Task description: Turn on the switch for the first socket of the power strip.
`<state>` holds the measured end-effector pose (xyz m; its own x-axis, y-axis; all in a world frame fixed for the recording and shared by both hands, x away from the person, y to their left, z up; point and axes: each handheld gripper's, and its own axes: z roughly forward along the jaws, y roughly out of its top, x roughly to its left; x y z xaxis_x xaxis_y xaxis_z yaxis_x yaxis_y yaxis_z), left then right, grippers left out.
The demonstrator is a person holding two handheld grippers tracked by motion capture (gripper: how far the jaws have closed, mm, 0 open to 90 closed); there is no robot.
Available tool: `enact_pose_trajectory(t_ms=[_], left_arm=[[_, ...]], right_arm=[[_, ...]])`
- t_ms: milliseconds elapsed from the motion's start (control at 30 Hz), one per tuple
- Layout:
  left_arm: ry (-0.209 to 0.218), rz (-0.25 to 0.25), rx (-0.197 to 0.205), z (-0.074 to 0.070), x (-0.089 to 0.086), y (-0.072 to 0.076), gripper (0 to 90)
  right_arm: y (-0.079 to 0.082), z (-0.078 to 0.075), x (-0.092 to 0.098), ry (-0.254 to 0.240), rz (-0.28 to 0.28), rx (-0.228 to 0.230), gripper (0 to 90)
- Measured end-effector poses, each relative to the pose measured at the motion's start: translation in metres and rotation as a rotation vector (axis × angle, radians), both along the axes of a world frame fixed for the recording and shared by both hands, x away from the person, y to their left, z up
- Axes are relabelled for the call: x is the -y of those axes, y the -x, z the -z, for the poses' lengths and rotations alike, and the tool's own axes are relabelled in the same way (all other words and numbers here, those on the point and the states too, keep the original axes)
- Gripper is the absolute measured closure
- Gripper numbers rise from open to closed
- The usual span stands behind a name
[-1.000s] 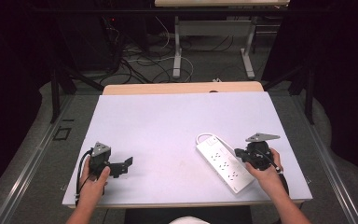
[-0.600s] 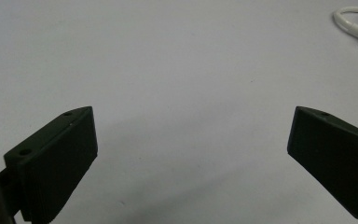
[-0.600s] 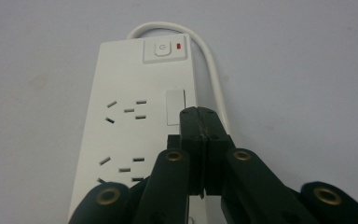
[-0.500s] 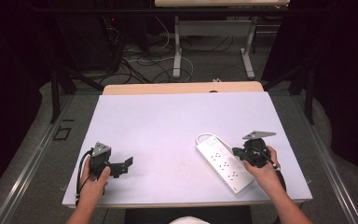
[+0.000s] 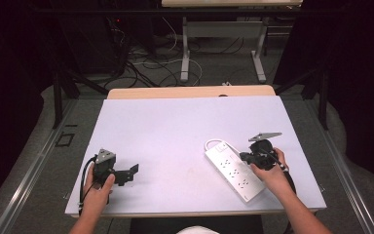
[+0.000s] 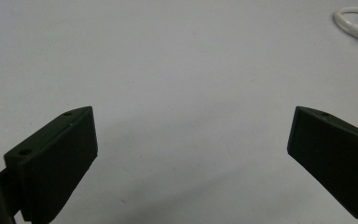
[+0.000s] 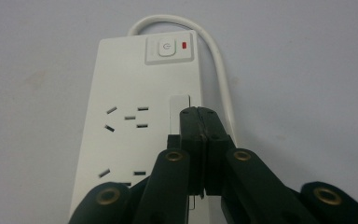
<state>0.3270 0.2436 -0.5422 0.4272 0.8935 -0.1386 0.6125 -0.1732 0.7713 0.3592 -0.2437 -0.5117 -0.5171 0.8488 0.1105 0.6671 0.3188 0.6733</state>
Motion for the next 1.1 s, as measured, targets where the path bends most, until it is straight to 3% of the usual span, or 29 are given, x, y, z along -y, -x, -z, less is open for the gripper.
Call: enact_pose_trajectory(t_ms=[567,1100], left_arm=[[0.006,-0.005,0.003,0.000,0.000,0.000,1.6],[0.001,0.001,-0.005,0.000,0.000,0.000,1.6]], right_arm=[[-0.021,-0.004,-0.010,0.023,-0.012,-0.039,90.0],[-0.034,0.003,-0.019,0.030,-0.013,-0.080,90.0]])
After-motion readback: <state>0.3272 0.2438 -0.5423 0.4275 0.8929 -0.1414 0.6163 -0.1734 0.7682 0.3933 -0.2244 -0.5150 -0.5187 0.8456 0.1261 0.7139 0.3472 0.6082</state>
